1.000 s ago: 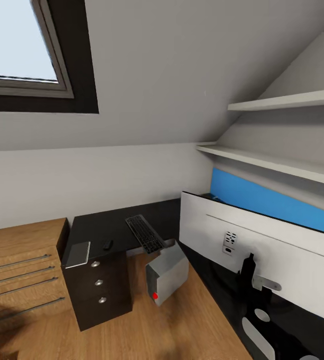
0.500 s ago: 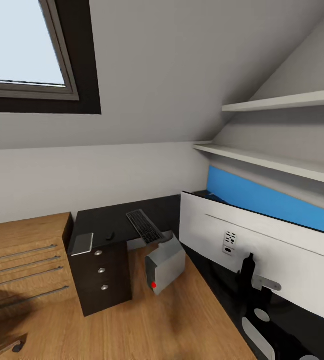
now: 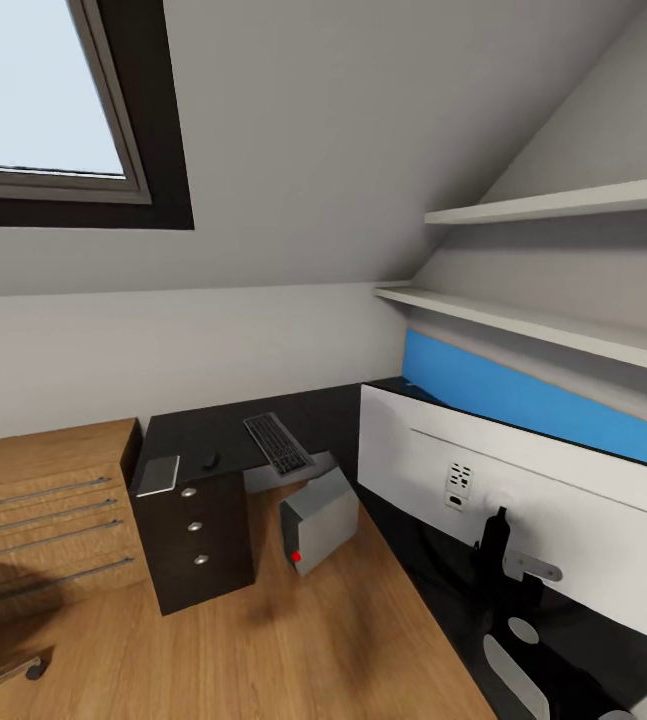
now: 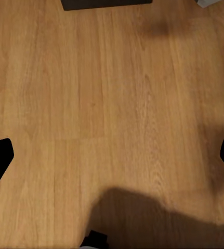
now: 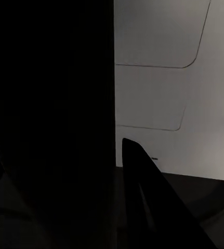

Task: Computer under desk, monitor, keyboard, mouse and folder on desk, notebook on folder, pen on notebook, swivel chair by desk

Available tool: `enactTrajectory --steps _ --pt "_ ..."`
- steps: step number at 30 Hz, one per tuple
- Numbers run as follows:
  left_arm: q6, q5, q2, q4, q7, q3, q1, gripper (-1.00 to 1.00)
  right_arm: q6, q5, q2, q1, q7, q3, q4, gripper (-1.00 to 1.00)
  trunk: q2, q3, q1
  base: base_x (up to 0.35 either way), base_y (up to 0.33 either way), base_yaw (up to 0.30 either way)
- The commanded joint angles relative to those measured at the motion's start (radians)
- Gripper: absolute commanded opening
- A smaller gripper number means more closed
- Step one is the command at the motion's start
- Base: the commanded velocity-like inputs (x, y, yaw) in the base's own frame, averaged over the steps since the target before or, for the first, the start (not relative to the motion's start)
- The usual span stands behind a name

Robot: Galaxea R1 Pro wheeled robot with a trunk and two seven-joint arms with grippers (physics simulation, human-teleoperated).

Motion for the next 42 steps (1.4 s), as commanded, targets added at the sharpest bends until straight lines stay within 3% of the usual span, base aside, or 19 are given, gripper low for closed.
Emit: enactTrajectory --steps 1,22,33,42 --pt "-0.003 0.006 0.000 0.000 0.006 -0.008 0.000 1.00 -0.009 -0.008 -0.002 -0.001 -0.008 0.008 -0.001 -1.00 -0.001 0.000 0.000 -0.015 -0.014 0.000" --pt "-0.003 0.004 0.000 0.000 0.006 -0.008 0.000 1.00 -0.009 -0.007 -0.002 -0.001 -0.007 0.008 -0.003 -1.00 -0.001 -0.001 0.000 -0.003 -0.003 0.001" --pt "-0.003 0.004 0.000 0.000 0.006 -0.008 0.000 1.00 -0.009 -0.007 -0.002 -0.001 -0.007 0.010 -0.004 -1.00 -0.001 -0.013 0.000 -0.192 -0.199 0.185" --pt "-0.003 0.004 0.000 0.000 0.006 -0.008 0.000 1.00 -0.009 -0.007 -0.002 -0.001 -0.007 0.009 -0.004 -1.00 -0.001 -0.023 0.000 -0.030 -0.025 0.194"
